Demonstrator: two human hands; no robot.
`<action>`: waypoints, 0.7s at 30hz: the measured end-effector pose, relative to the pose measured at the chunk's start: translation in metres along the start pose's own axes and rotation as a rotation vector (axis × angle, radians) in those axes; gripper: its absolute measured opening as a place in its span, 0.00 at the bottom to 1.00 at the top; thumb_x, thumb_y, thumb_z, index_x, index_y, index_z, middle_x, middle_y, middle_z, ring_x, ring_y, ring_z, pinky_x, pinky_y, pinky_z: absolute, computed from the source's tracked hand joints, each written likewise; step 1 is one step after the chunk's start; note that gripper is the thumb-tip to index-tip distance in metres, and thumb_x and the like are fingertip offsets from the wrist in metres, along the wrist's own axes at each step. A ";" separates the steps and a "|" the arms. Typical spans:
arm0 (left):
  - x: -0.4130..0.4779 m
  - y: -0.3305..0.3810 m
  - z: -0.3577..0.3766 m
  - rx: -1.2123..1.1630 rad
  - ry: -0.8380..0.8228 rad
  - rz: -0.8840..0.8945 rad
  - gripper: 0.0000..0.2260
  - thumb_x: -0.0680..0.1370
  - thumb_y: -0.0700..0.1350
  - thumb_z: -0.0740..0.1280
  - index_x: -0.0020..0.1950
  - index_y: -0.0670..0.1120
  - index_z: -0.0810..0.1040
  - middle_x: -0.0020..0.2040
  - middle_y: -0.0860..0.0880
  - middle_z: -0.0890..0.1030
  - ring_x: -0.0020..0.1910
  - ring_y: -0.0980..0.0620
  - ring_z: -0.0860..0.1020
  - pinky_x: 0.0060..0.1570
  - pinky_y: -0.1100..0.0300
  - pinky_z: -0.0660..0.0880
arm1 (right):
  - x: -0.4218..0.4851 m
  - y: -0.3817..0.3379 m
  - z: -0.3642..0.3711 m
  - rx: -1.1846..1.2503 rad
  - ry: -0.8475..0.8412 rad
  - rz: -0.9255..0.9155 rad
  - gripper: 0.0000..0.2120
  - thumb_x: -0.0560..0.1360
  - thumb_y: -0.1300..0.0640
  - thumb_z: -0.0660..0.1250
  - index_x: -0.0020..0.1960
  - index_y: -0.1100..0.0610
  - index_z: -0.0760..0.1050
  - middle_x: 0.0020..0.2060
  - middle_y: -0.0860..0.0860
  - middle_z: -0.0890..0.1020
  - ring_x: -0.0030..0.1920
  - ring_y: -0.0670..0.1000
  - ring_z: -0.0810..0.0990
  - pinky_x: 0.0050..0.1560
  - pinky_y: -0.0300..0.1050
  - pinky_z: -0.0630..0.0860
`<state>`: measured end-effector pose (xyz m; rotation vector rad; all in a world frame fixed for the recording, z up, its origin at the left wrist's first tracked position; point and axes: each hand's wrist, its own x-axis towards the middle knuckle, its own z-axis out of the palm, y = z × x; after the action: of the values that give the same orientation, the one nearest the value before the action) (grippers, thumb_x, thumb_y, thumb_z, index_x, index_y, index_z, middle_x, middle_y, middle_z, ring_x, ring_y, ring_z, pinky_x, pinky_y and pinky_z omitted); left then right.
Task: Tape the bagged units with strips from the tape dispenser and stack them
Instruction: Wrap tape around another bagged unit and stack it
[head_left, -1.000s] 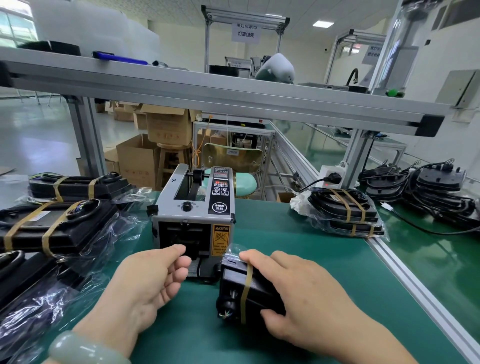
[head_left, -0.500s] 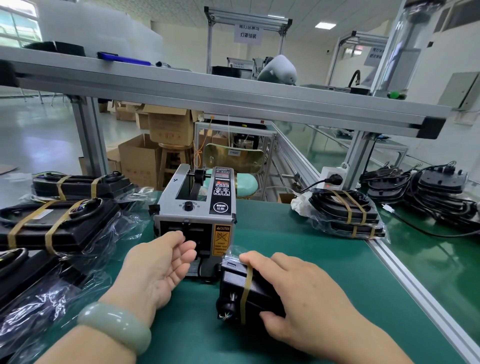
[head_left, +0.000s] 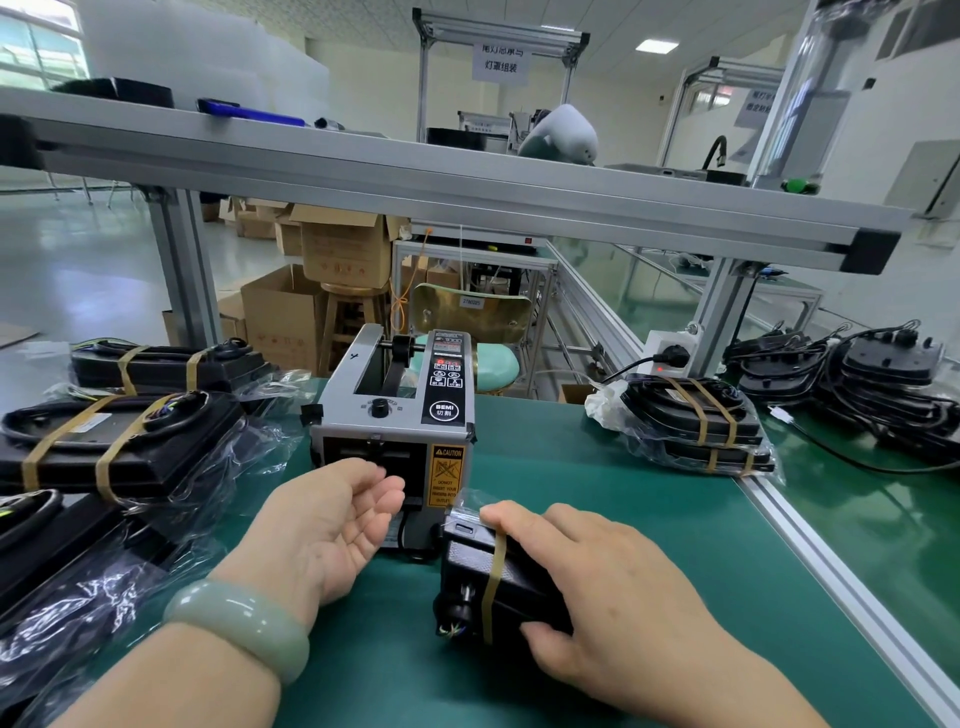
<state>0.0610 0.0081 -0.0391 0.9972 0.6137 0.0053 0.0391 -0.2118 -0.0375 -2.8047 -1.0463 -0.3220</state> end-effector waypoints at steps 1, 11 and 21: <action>0.000 0.000 -0.001 -0.006 0.004 -0.004 0.08 0.79 0.42 0.63 0.41 0.41 0.77 0.25 0.47 0.81 0.19 0.57 0.77 0.17 0.70 0.70 | 0.000 0.000 0.000 0.004 0.000 0.000 0.36 0.68 0.44 0.62 0.69 0.35 0.45 0.49 0.43 0.69 0.52 0.50 0.71 0.50 0.42 0.66; 0.001 0.000 0.001 -0.029 0.020 -0.060 0.07 0.78 0.40 0.65 0.40 0.41 0.76 0.23 0.48 0.80 0.18 0.57 0.76 0.17 0.70 0.70 | -0.001 0.000 0.000 0.008 0.000 -0.001 0.36 0.67 0.43 0.62 0.68 0.34 0.43 0.48 0.41 0.69 0.52 0.49 0.70 0.51 0.42 0.66; -0.002 0.002 0.003 -0.022 0.027 -0.042 0.08 0.78 0.41 0.65 0.40 0.41 0.76 0.23 0.47 0.79 0.19 0.56 0.77 0.18 0.68 0.72 | -0.001 0.001 0.000 0.010 0.004 0.005 0.36 0.67 0.43 0.62 0.67 0.34 0.44 0.48 0.41 0.69 0.51 0.48 0.70 0.50 0.41 0.66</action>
<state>0.0614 0.0065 -0.0352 0.9646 0.6580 -0.0113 0.0387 -0.2128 -0.0382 -2.7968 -1.0370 -0.3207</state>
